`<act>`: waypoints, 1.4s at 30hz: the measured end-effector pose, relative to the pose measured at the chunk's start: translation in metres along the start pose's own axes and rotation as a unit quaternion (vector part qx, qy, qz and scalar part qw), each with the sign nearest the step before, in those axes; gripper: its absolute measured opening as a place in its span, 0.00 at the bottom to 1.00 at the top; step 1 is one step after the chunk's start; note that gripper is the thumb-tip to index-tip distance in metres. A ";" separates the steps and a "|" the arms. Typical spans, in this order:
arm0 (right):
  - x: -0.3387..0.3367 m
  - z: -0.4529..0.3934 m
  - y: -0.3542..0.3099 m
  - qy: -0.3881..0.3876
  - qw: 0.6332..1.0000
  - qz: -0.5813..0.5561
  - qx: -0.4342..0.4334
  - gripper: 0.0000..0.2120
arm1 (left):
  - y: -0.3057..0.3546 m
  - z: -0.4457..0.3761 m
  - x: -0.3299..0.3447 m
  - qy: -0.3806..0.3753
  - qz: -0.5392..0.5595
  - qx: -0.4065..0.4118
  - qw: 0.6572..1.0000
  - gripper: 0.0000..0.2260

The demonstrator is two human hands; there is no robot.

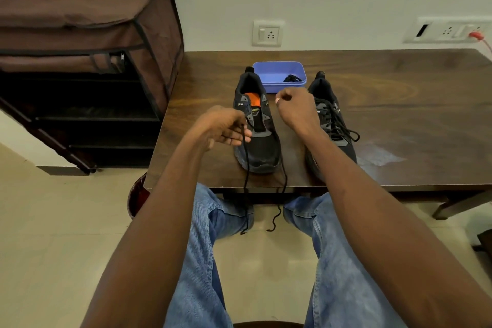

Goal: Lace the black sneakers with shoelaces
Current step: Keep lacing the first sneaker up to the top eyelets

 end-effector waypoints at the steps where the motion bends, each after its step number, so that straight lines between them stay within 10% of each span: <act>1: -0.004 0.001 -0.004 0.011 1.000 -0.024 -0.006 0.08 | 0.000 0.000 -0.003 0.006 0.022 0.002 1.000 0.06; 9: 0.029 0.028 -0.034 -0.323 0.940 -0.064 -0.091 0.14 | -0.008 0.003 -0.002 -0.064 -0.064 -0.016 0.996 0.08; 20: -0.017 0.000 0.021 -0.048 0.968 0.238 0.055 0.06 | -0.011 -0.003 -0.024 0.083 -0.056 -0.013 0.995 0.05; 24: 0.016 0.023 -0.026 -0.253 0.965 -0.047 -0.046 0.18 | -0.003 0.001 -0.005 0.049 -0.064 0.014 0.997 0.05; 27: 0.024 0.029 -0.030 -0.323 0.943 0.005 -0.080 0.04 | -0.002 0.000 -0.001 0.022 -0.046 0.022 0.998 0.04; 31: -0.017 0.009 0.003 -0.119 0.991 0.048 0.041 0.09 | -0.005 -0.004 -0.012 0.032 -0.012 0.014 0.999 0.05; 35: -0.046 0.009 0.019 0.010 0.954 0.292 0.073 0.10 | -0.009 -0.006 -0.019 0.083 -0.019 -0.001 0.996 0.05; 39: 0.004 0.020 -0.018 -0.177 0.977 0.109 -0.049 0.24 | -0.004 -0.002 -0.003 0.041 -0.036 0.010 0.998 0.05; 42: 0.027 0.031 -0.030 -0.294 0.954 0.035 -0.053 0.08 | -0.002 -0.001 0.001 0.021 -0.035 0.015 0.999 0.05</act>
Point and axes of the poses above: each hand's wrist, its own z-axis away from the middle knuckle, its own x-axis out of the palm, y = z × x, the point moved 5 cm from there along -z, towards the middle knuckle, and after that the axes turned 8 degrees about -x, right-handed, at the moved point
